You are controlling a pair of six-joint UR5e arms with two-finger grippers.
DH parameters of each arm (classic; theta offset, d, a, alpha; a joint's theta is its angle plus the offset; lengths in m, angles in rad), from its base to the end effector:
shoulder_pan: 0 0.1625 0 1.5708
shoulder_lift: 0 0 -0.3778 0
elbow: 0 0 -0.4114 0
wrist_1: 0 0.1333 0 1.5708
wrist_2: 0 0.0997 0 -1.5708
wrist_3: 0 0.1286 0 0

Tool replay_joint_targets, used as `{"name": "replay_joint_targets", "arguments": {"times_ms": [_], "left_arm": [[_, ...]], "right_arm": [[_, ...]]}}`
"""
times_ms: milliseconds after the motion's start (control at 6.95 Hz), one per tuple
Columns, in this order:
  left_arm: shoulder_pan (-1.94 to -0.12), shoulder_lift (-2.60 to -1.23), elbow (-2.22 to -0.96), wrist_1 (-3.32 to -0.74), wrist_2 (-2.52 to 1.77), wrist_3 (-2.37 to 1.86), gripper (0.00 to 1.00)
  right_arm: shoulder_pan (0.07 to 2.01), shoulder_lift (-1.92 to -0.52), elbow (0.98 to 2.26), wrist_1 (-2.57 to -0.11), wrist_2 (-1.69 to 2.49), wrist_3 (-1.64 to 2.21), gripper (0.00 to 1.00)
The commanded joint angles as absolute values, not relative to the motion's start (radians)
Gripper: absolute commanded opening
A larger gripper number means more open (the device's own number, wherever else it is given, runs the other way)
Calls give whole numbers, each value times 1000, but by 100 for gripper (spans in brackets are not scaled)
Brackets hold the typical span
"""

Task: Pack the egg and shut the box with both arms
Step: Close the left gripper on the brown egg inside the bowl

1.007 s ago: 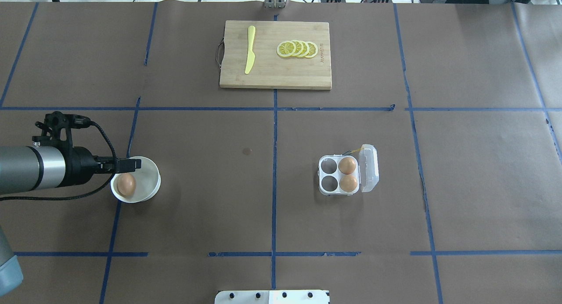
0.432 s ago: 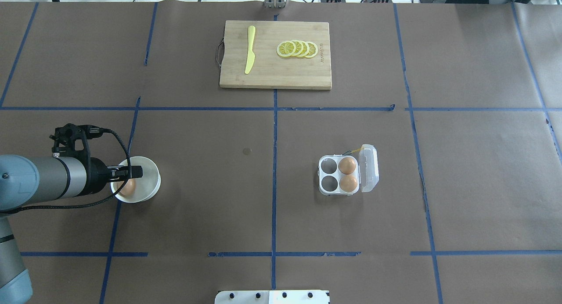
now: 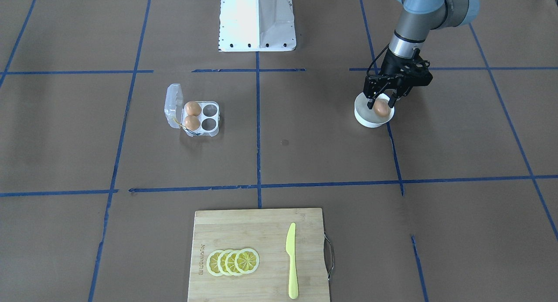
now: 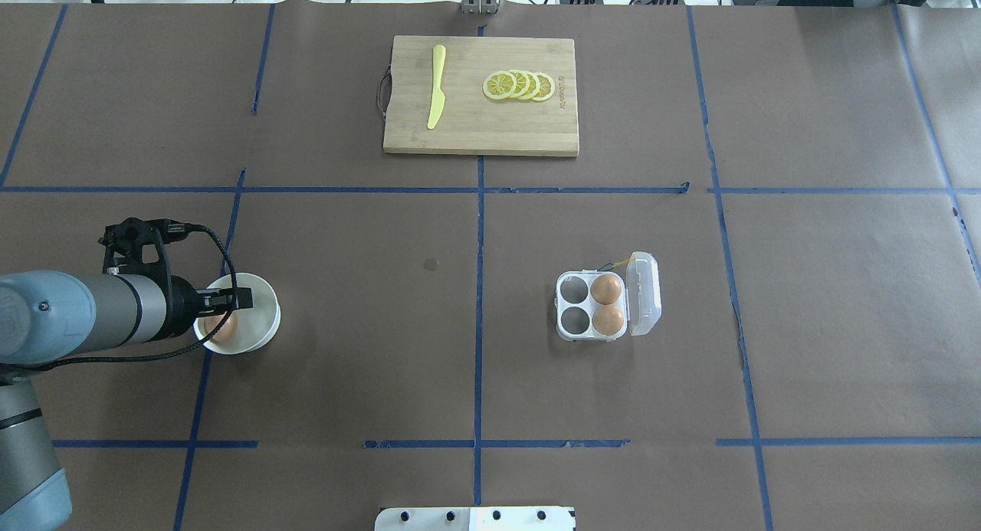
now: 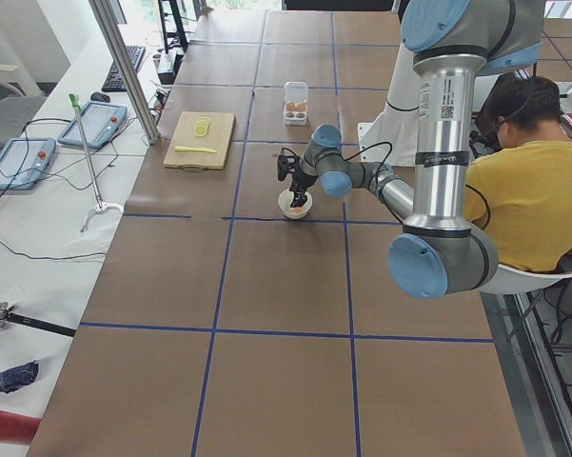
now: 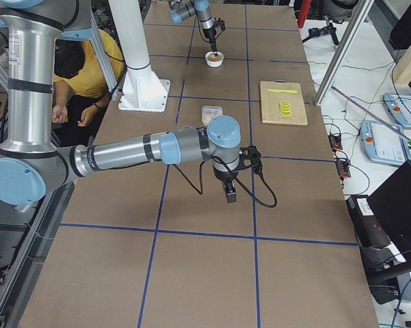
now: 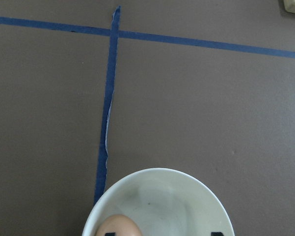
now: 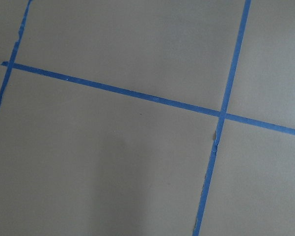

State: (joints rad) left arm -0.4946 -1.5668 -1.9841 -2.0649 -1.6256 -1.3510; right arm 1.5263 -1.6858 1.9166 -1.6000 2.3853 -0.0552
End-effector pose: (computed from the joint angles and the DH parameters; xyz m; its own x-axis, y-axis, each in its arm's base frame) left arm 0.4140 -0.3667 0.3777 0.6267 -0.0907 -0.7739 0.3068 0.9417 0.1382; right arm 0.0187 -0.4738 0.5102 0.6756 -0.2298 0.7005 0.0810 0.9676 0.2392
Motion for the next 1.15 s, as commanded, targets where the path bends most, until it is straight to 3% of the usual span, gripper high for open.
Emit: {"name": "replay_joint_targets", "arguments": {"times_ms": [0,1007], "left_arm": [[-482,-1569,-1965,-2065,-1624,-1351,71],[-446,-1600,-1933,-2063,-1625,-1342,71]], "right_arm": [[1526,-1684,1917,-1600,2385,-55,100],[1526,-1686,1914,-1600,2385,-55,100]]}}
